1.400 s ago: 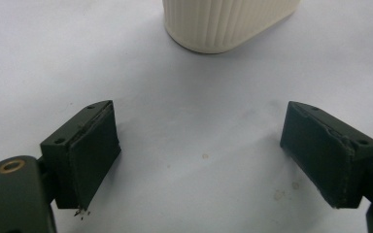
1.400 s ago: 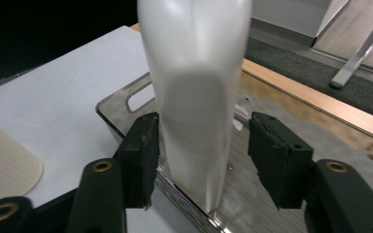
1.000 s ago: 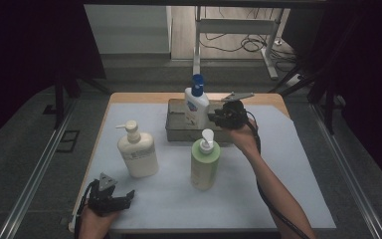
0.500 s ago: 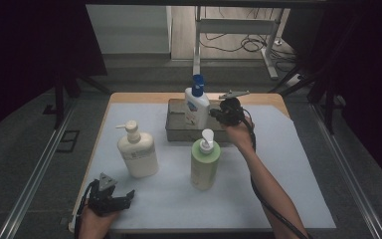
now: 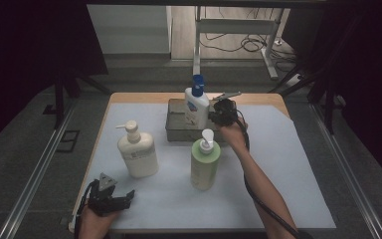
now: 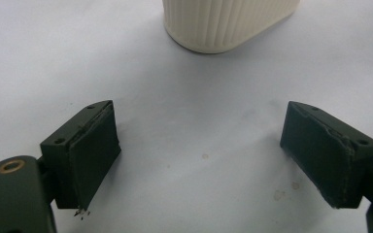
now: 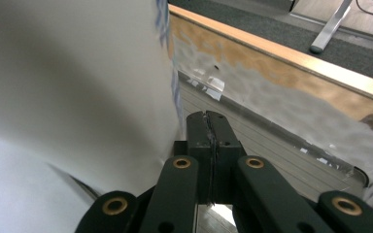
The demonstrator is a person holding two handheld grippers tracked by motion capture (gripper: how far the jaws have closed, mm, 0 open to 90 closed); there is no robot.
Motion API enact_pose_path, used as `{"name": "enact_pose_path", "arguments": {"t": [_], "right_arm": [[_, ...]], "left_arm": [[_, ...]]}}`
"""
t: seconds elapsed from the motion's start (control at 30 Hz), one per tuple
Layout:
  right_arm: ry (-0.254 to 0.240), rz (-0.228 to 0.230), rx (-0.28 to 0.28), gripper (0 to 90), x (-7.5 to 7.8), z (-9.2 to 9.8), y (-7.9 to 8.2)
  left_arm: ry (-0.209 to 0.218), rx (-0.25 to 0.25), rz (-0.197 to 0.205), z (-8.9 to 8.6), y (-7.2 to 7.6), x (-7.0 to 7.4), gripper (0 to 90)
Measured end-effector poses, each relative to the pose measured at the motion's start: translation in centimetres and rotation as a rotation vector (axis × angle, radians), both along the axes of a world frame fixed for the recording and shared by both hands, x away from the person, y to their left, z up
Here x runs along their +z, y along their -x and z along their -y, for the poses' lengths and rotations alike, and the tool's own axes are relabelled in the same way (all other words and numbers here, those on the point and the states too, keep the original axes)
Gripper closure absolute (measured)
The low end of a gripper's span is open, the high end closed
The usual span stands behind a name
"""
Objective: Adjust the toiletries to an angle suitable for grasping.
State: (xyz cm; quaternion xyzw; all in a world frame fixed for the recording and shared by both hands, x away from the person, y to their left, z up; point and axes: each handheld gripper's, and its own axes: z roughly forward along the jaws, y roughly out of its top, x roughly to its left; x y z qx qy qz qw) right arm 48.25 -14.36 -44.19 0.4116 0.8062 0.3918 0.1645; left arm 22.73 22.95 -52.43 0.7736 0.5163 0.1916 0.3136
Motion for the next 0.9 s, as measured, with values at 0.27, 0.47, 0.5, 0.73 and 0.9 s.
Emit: {"name": "enact_pose_path", "arguments": {"t": [0.27,0.47,0.5,0.73,0.9], "right_arm": [[0.000,-0.016,0.000,89.3,-0.6,-0.2,-0.2],[0.007,-0.017,0.011,89.3,-0.8,-0.8,-0.2],[0.007,-0.017,0.011,89.3,-0.8,-0.8,-0.2],[0.018,-0.026,0.018,89.3,-1.1,-1.5,-0.2],[0.017,-0.026,0.026,89.3,-1.1,-1.9,-0.2]], "left_arm": [[0.000,0.000,-0.001,0.0,0.0,0.0,13.4],[0.000,0.000,-0.001,0.0,0.0,0.0,13.4],[0.000,0.000,-0.001,0.0,0.0,0.0,13.4],[0.000,0.000,-0.002,0.0,0.0,0.0,13.4],[0.000,0.000,-0.002,0.0,0.0,0.0,13.4]]}}
